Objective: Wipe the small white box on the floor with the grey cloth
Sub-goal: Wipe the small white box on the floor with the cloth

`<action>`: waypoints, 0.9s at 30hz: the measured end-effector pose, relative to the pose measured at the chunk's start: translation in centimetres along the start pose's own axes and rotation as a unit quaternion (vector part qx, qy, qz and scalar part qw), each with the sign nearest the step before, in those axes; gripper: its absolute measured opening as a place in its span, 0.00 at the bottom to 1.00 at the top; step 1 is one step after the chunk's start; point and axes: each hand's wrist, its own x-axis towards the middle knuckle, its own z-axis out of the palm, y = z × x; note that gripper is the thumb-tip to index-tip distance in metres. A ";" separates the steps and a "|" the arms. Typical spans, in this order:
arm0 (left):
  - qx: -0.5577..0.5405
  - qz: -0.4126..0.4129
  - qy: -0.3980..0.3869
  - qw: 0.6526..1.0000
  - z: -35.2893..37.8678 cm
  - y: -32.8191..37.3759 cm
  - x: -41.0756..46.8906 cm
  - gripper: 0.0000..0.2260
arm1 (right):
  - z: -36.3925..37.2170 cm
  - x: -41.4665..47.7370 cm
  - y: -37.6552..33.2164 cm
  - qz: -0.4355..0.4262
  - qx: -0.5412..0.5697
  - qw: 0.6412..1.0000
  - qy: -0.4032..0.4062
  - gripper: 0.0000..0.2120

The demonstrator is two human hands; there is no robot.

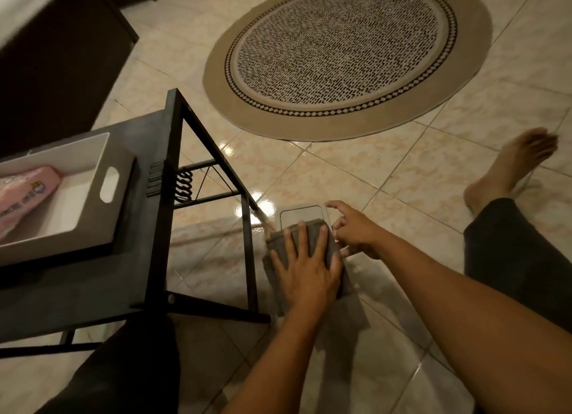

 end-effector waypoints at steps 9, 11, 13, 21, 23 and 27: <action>-0.015 -0.016 -0.029 0.999 -0.4 -0.1 -1.9 0.31 | 0.0 0.0 -0.1 0.001 0.020 1.000 -0.004 0.35; -0.008 -0.011 -0.012 1.000 -0.7 0.2 0.3 0.28 | 0.0 0.1 -0.1 -0.002 0.001 1.000 -0.004 0.35; -0.011 -0.015 -0.011 1.000 -1.4 -0.1 2.4 0.28 | 0.0 -0.2 -0.1 -0.003 -0.001 1.000 -0.002 0.35; -0.006 0.012 0.021 1.000 0.9 -1.0 -1.1 0.28 | 0.1 -0.4 -0.4 -0.002 0.034 0.999 -0.007 0.35; -0.001 -0.011 0.027 1.000 0.3 -1.7 0.6 0.28 | 0.5 -0.6 0.0 0.003 0.049 0.999 0.001 0.35; 0.003 -0.023 0.039 0.999 0.7 -0.9 0.4 0.28 | 1.5 -1.2 1.2 0.013 0.100 0.994 0.035 0.36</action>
